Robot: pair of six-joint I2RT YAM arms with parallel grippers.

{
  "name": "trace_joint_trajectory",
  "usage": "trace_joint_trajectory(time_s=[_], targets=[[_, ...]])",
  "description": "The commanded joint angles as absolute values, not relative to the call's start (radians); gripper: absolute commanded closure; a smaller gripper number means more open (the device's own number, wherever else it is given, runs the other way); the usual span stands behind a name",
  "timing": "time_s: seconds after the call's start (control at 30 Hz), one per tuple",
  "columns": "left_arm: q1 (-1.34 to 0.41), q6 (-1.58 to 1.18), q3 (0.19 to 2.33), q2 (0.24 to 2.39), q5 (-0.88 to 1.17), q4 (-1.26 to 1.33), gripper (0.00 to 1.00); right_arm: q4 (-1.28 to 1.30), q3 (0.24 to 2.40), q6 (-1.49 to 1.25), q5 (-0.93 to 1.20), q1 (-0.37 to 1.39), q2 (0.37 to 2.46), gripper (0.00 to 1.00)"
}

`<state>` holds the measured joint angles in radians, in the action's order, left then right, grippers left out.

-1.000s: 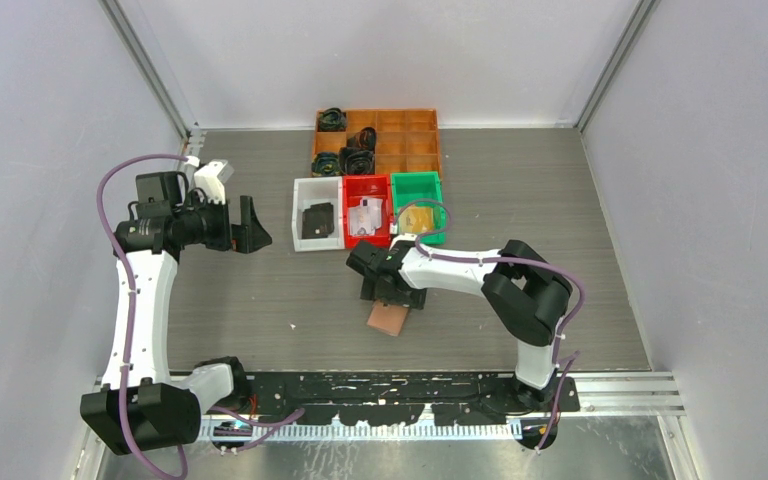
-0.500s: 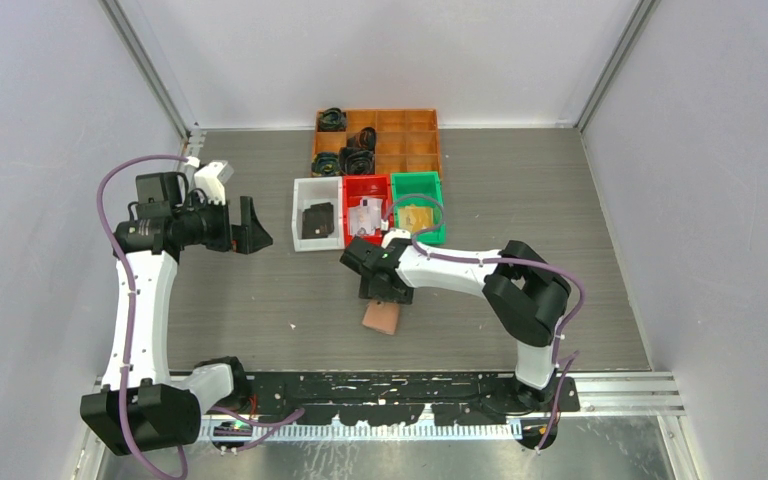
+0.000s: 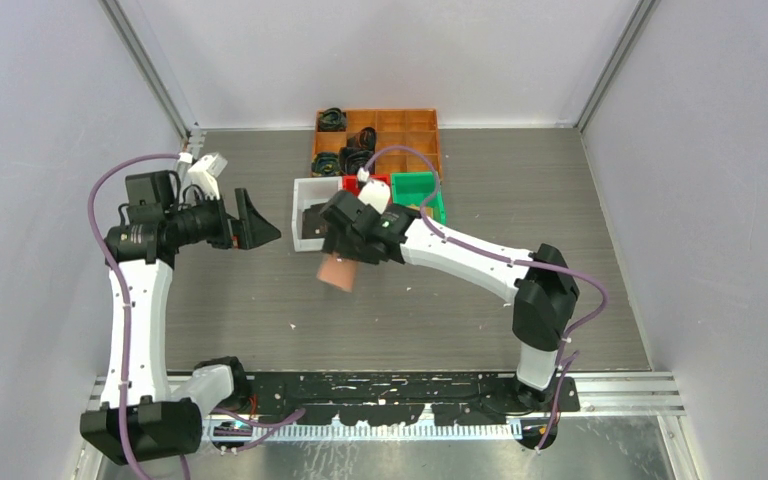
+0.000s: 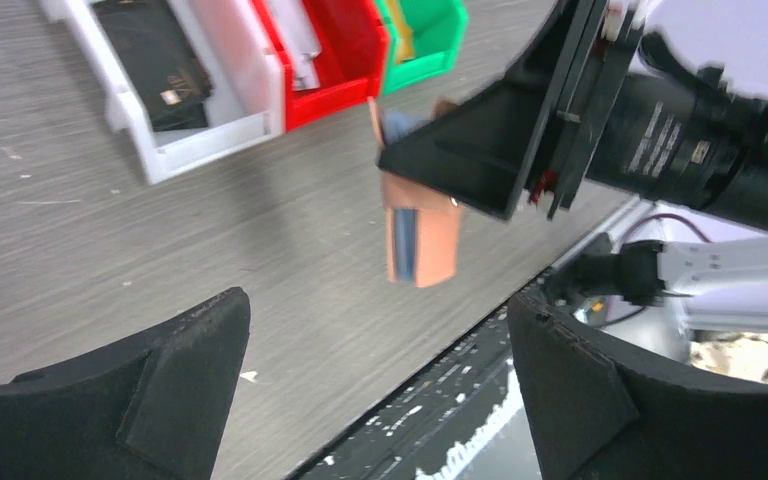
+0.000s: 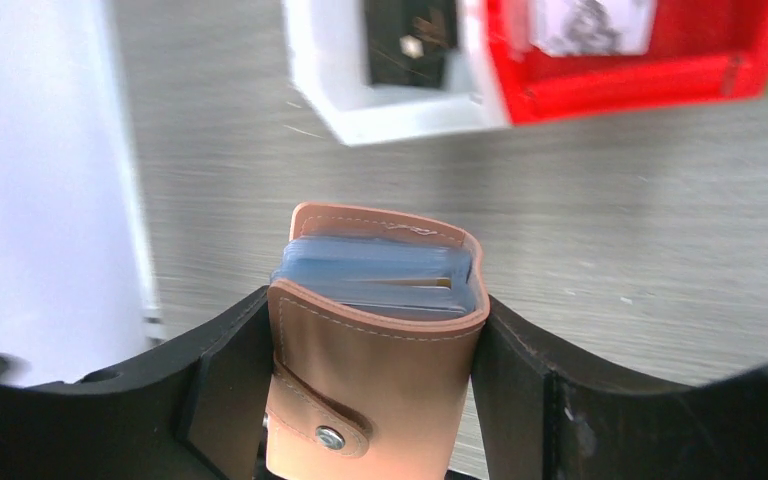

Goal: Take the credit cards out of the card holder
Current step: Pick up the card holder from the center of the board, then open the card holder.

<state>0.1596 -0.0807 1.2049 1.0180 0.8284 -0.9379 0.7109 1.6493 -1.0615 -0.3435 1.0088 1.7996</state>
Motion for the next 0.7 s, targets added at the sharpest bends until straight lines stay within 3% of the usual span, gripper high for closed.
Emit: trace_joint_trajectory(time_s=[0.0, 0.4, 0.67], targets=[[0.149, -0.259, 1.154, 0.922, 0.968, -0.820, 0.00, 0.627, 1.811, -1.126, -0.356, 1.011, 1.776, 0.35], [0.030, -0.344, 1.104, 0.920, 0.879, -0.748, 0.01, 0.533, 1.902, -1.232, -0.255, 1.010, 1.827, 0.35], [0.017, -0.370, 1.081, 0.933, 0.863, -0.707, 0.26, 0.461, 1.862, -1.300, -0.187, 1.011, 1.821, 0.35]])
